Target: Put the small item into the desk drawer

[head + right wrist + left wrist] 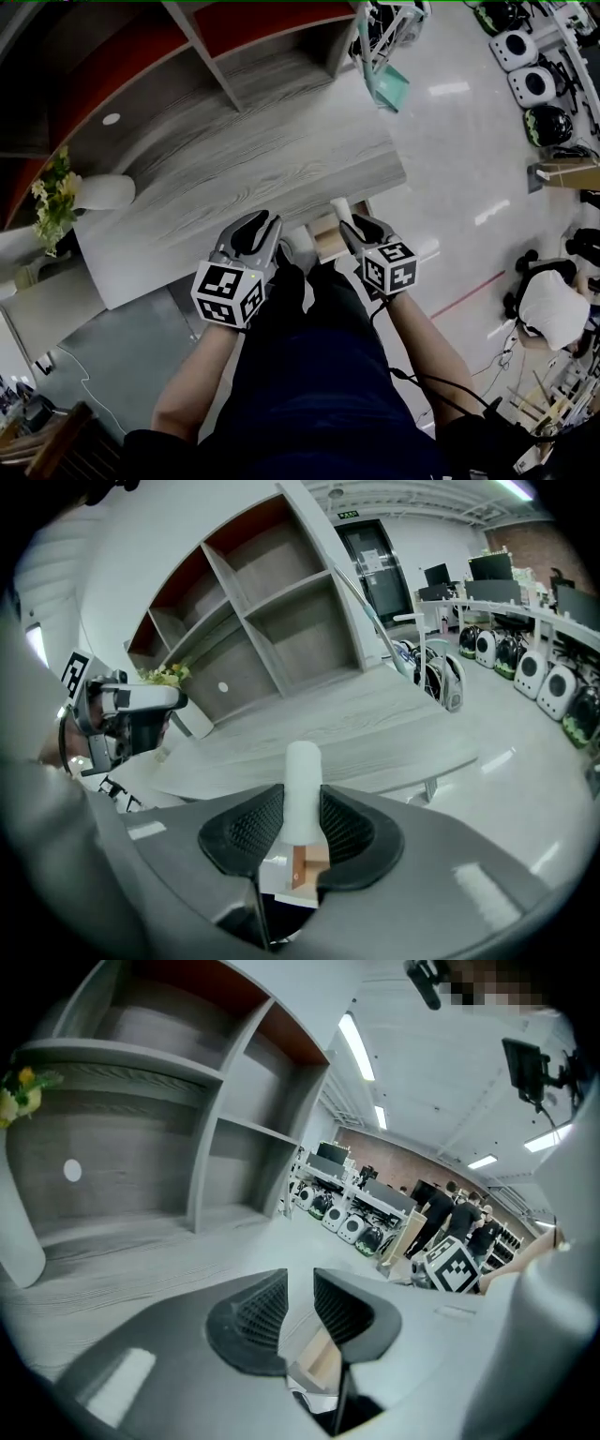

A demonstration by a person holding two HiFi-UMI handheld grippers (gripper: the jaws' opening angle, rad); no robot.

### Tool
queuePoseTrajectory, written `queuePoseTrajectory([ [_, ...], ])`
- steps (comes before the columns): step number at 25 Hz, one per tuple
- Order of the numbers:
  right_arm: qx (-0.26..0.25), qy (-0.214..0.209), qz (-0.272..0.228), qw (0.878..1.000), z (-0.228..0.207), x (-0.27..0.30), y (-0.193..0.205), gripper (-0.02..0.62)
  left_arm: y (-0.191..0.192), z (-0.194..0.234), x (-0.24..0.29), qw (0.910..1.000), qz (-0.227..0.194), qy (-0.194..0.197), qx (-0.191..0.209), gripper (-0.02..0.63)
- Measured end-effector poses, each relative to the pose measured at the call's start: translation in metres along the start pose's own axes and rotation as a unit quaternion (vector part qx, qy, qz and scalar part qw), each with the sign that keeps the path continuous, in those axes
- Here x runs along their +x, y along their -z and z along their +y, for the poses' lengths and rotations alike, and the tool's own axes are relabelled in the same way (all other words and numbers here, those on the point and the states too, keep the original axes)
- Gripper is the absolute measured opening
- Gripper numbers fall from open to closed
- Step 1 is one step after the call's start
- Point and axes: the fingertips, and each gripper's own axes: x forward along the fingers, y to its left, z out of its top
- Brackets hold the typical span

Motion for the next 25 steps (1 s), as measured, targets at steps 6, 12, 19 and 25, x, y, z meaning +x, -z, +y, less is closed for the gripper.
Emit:
queuePoseTrajectory([
  [6,0.000,-0.003,0.037,0.999,0.002,0.006,0.037,0.126,0.010,-0.009,0.006,0.9998,0.016,0.009,-0.001,0.084],
  [12,-0.008,0.006,0.097,0.995,-0.001,0.023,0.080,0.126,0.020,-0.004,0.002,0.9997,0.022,-0.004,-0.011,0.084],
  [19,-0.018,0.013,0.161,0.987,-0.015,0.062,0.116,0.126,0.040,0.019,-0.009,0.9985,0.031,-0.028,-0.035,0.084],
  [25,-0.028,0.016,0.195,0.980,-0.021,0.089,0.126,0.126,0.053,0.034,-0.015,0.9967,0.033,-0.047,-0.057,0.084],
])
